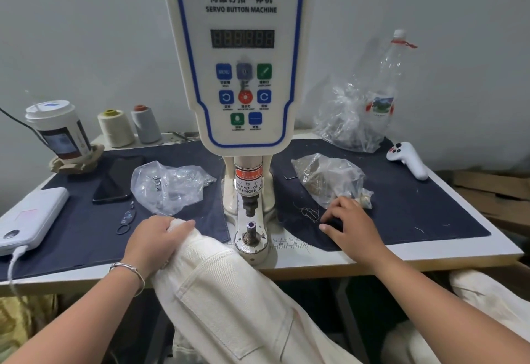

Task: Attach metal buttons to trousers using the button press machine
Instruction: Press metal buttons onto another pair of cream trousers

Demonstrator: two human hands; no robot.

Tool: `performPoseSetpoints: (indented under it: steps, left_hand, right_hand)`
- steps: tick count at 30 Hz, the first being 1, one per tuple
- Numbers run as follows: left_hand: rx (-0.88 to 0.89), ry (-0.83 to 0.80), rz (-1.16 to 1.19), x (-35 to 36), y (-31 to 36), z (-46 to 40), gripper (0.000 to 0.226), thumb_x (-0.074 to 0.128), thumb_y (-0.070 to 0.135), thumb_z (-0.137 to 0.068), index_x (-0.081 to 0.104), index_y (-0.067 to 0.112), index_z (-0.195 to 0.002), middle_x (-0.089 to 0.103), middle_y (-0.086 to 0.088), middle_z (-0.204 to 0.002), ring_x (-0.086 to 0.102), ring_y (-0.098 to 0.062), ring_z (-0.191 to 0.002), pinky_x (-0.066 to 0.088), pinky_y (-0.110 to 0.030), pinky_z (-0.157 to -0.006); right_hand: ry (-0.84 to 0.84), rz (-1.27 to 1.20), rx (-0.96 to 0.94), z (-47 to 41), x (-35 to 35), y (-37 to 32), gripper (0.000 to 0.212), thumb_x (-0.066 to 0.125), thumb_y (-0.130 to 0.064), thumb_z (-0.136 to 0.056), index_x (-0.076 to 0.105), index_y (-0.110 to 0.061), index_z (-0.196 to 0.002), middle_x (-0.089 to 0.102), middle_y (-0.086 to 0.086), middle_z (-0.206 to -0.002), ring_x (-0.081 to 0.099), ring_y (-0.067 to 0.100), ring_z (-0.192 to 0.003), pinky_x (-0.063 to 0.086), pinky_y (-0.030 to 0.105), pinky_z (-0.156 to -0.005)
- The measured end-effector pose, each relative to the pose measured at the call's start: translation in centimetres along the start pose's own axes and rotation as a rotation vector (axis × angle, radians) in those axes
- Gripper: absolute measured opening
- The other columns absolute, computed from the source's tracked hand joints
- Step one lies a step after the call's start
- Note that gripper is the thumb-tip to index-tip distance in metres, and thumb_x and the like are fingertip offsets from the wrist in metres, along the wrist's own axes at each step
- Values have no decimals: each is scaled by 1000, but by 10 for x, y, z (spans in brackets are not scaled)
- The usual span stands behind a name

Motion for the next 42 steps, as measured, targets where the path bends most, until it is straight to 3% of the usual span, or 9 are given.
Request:
performPoseSetpoints:
  steps: [5,9,13,17,22,27,42]
  left_hand:
    - [6,5,-12,-1,1,-1,61,67,36,-90,27,18,-47,29,7,-40,32,-17,-48,27,-34,-54]
    - [-4,10,-13,-1,-1,0,60,66,37,-90,29,17,-47,32,6,-40,34,-17,-48,28,-34,-53]
    - [-26,8,-20,-1,1,0,57,65,40,-90,34,15,-49,37,3,-46,36,-17,-49,28,-33,-52]
    - [-25,12,-22,-1,2,0,57,64,40,-90,35,15,-48,38,3,-45,37,-17,-50,28,-32,-52]
    - [-16,9,-15,-1,3,0,61,65,43,-87,29,19,-45,32,6,-39,34,-16,-48,26,-33,-51]
    - [2,-2,-4,-2,3,0,52,51,57,-73,29,19,-45,33,6,-39,34,-16,-48,26,-32,-50]
    - [24,9,-18,0,1,-1,56,55,52,-81,28,19,-45,31,6,-41,33,-16,-48,25,-32,-51]
  right_hand:
    - [17,-23,4,0,-3,-5,4,68,-21,-89,68,-22,-85,50,-12,-95,46,8,-99,35,19,-76]
    - [146,-376,12,3,-12,-41,10,71,-12,-85,71,-20,-79,57,-9,-93,52,0,-83,38,10,-67]
    - [39,-586,-83,4,1,-96,7,74,-5,-81,67,-6,-84,65,-11,-83,58,-2,-74,39,10,-62]
    - [-20,-495,-150,-1,10,-116,4,74,-12,-82,72,-9,-81,61,-6,-93,56,1,-78,42,13,-64]
    - [-19,-538,-152,-4,14,-121,7,76,-13,-82,72,-8,-82,60,-11,-90,56,-3,-65,41,8,-59]
    - [-27,-529,-128,-5,13,-123,4,76,-13,-81,73,-11,-81,59,-11,-91,54,-2,-62,40,9,-57]
    - [-7,-463,-138,-6,9,-128,10,80,-13,-77,75,-6,-81,60,-1,-91,52,1,-61,39,10,-57]
Point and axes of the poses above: each hand's wrist, its own z-axis away from the middle knuckle, its own x-axis out of the palm, y = z × x, the point moved 1 cm from there along -z, towards the middle knuckle
